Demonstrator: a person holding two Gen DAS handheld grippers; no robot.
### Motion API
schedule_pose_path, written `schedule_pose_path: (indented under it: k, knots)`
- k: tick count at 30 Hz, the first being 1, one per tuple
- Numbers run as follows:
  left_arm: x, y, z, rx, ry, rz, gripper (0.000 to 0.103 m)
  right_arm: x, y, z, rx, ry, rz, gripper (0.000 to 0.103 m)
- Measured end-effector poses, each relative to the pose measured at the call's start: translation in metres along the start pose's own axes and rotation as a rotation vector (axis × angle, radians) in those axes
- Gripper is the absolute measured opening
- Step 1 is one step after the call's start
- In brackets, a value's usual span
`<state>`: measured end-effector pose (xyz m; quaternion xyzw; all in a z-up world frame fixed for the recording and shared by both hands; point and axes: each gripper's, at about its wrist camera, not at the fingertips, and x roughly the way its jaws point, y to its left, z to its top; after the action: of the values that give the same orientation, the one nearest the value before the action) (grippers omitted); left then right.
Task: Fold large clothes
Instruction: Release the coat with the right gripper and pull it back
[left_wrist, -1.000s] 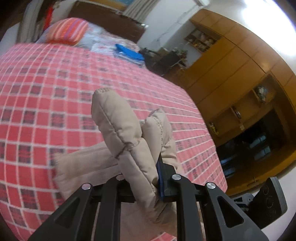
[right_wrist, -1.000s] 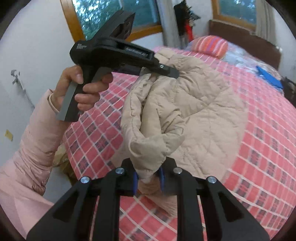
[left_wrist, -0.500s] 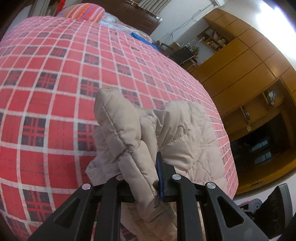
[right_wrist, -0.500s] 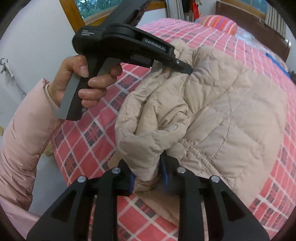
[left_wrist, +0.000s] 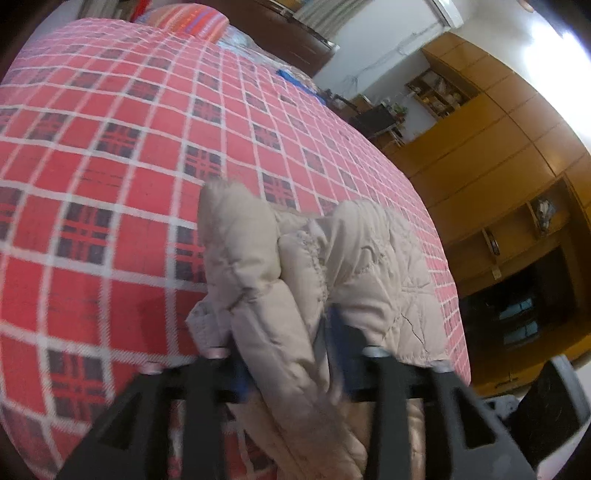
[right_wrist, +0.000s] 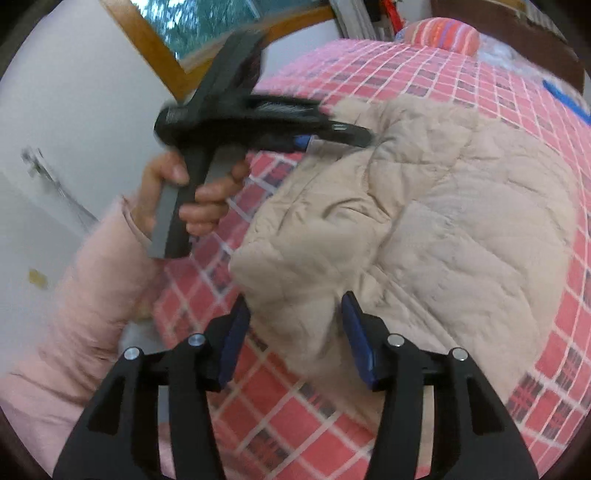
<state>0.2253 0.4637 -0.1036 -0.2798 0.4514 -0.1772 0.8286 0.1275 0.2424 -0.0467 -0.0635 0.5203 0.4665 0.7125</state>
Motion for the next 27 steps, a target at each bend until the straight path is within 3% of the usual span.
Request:
schedule_pose_path:
  k: [1, 3, 4, 8, 11, 14, 16, 18, 21, 22, 23, 25, 27]
  knots:
    - [-0.012, -0.003, -0.003, 0.007, -0.022, 0.001, 0.064, -0.013, -0.006, -0.001, 0.027, -0.013, 0.039, 0.052]
    - [-0.039, -0.008, -0.008, 0.013, -0.085, 0.036, 0.068, -0.034, -0.014, -0.005, 0.056, -0.041, 0.098, 0.052]
    - [-0.052, -0.010, -0.012, 0.013, -0.111, 0.037, 0.068, -0.046, -0.019, -0.007, 0.063, -0.067, 0.080, 0.052]
    - [-0.088, -0.040, -0.030, 0.067, -0.141, -0.011, 0.069, -0.074, -0.044, -0.015, 0.114, -0.116, -0.141, 0.053]
    - [-0.080, -0.068, -0.043, 0.114, -0.062, 0.038, 0.070, -0.078, -0.069, -0.021, 0.190, -0.103, -0.147, 0.053]
    - [-0.049, -0.076, -0.053, 0.088, 0.083, 0.022, 0.070, -0.078, -0.082, -0.029, 0.225, -0.099, -0.175, 0.053]
    - [-0.027, -0.077, -0.060, 0.062, 0.164, 0.078, 0.070, -0.077, -0.086, -0.032, 0.242, -0.095, -0.152, 0.053]
    - [-0.009, -0.074, -0.064, 0.035, 0.223, 0.086, 0.070, -0.074, -0.085, -0.035, 0.240, -0.090, -0.153, 0.053]
    - [0.001, -0.073, -0.066, 0.010, 0.235, 0.075, 0.068, -0.067, -0.083, -0.038, 0.235, -0.076, -0.148, 0.053]
    - [0.001, -0.074, -0.066, 0.014, 0.224, 0.071, 0.062, -0.063, -0.083, -0.038, 0.232, -0.067, -0.144, 0.053]
    - [0.000, -0.075, -0.066, 0.011, 0.210, 0.071, 0.045, -0.059, -0.084, -0.038, 0.233, -0.061, -0.142, 0.053]
    - [-0.003, -0.074, -0.064, -0.016, 0.175, 0.046, 0.031, -0.055, -0.085, -0.037, 0.234, -0.050, -0.136, 0.053]
    - [-0.016, -0.074, -0.068, -0.028, 0.117, 0.006, 0.025, -0.055, -0.086, -0.036, 0.236, -0.052, -0.132, 0.053]
